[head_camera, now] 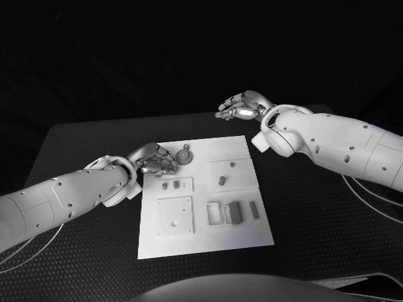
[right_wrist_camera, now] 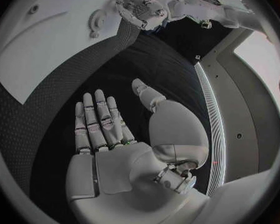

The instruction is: Assemble the parts on the task board

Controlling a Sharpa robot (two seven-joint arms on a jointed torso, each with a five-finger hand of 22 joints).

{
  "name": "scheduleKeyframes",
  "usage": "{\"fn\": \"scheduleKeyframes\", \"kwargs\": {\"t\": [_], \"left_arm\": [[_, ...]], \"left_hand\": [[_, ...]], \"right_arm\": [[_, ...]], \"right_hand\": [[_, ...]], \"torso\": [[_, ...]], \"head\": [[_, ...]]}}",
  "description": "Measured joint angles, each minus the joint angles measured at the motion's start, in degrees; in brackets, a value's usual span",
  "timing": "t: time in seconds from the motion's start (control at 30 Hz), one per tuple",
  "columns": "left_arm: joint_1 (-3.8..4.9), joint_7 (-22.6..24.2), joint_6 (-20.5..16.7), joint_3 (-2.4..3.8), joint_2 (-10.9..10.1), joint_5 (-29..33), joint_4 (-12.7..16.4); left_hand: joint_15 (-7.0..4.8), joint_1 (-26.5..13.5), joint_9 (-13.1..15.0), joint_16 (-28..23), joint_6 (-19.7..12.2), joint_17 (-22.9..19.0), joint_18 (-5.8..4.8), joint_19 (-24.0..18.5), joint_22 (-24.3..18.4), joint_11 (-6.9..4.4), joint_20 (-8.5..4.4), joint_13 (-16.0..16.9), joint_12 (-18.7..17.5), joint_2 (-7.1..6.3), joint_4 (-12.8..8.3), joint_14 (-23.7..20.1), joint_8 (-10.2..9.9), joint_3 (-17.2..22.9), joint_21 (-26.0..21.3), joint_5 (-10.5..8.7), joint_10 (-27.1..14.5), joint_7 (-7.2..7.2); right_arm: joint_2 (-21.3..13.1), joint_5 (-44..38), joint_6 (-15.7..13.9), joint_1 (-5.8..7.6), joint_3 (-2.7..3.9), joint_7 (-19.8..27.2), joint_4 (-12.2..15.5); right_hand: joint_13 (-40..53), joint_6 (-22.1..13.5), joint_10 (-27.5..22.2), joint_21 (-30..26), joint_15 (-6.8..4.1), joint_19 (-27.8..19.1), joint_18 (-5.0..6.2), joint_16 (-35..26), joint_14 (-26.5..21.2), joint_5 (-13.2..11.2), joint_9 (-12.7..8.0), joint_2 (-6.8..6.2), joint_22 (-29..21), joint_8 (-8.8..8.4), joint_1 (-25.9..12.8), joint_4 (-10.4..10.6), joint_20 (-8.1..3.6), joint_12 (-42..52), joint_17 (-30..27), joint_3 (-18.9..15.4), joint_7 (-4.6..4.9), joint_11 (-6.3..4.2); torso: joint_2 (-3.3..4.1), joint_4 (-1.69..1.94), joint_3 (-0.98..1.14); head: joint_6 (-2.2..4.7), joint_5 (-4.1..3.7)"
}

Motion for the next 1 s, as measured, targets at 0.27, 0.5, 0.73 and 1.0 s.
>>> {"fn": "scheduleKeyframes", "kwargs": {"t": [0.27,0.5,0.73,1.0], "left_arm": [[0.0,-0.74,-0.02,-0.01,-0.27,-1.29,-0.27],[0.0,-1.06,0.14,-0.01,-0.27,-2.17,-0.46],[0.0,-1.23,0.36,-0.01,-0.22,-2.53,-0.65],[0.01,-1.32,0.71,-0.01,0.46,-2.67,-1.31]], "left_hand": [[0.01,0.18,-0.04,0.0,-0.03,0.05,0.0,0.0,-0.01,-0.01,0.01,0.0,0.0,0.18,0.0,0.01,-0.01,0.0,0.0,0.0,-0.01,-0.03],[0.05,0.32,0.0,0.0,-0.1,0.05,0.01,0.01,-0.01,-0.02,0.01,0.0,0.0,0.31,0.0,0.05,-0.01,0.0,0.0,0.01,-0.01,-0.1],[0.09,0.32,0.01,0.0,-0.1,0.05,0.02,0.02,-0.02,-0.02,0.02,0.0,0.0,0.31,0.0,0.09,-0.01,0.0,0.01,0.01,-0.02,-0.1],[0.09,0.32,0.1,0.0,-0.11,0.04,0.04,0.09,-0.02,0.18,0.1,-0.04,0.01,0.31,0.0,0.1,0.0,0.01,0.01,0.02,-0.23,-0.11]], "right_arm": [[0.0,0.02,0.03,0.0,0.0,0.0,0.0],[-0.06,0.04,0.08,0.0,0.0,-0.01,-0.03],[-0.05,0.06,0.12,0.0,0.0,-0.01,-0.02],[-0.02,0.07,0.17,0.0,0.0,-0.02,-0.05]], "right_hand": [[-0.05,0.0,0.0,-0.23,0.22,0.0,0.0,0.0,0.22,0.0,-0.05,0.0,0.06,0.0,0.0,0.16,0.0,0.0,0.0,0.16,0.0,0.0],[-0.09,0.0,0.0,-0.23,0.22,0.0,0.0,0.0,0.22,0.0,-0.05,0.0,0.05,0.0,0.0,0.32,0.0,0.0,0.0,0.0,0.0,0.0],[-0.09,0.0,0.0,-0.23,0.22,0.0,0.0,0.0,0.22,0.0,-0.05,0.0,0.1,0.0,0.0,0.32,0.0,0.0,0.0,0.0,0.0,0.0],[-0.14,0.0,0.0,-0.23,0.22,0.0,0.0,0.0,0.22,0.0,-0.1,0.0,0.1,0.0,0.0,0.32,0.0,0.0,-0.05,0.0,0.0,0.0]], "torso": [[0.0,0.02,-0.03],[0.0,0.02,-0.07],[0.0,0.0,-0.04],[0.0,-0.05,0.01]], "head": [[-0.09,-0.06],[-0.24,-0.3],[-0.29,-0.31],[-0.3,-0.28]]}}
